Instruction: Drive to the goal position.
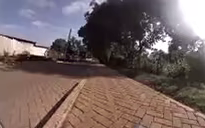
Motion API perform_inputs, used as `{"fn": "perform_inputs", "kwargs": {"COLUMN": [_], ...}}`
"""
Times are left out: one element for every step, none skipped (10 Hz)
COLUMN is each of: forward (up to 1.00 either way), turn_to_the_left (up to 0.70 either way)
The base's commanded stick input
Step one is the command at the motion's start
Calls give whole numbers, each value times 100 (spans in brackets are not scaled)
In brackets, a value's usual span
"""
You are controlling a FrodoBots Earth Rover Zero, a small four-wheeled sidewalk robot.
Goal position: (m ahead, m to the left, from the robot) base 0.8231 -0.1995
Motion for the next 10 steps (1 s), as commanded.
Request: {"fn": "perform_inputs", "kwargs": {"forward": [70,70,70,70,70,70,70,70,70,70], "turn_to_the_left": [0,0,0,0,0,0,0,0,0,-3]}}
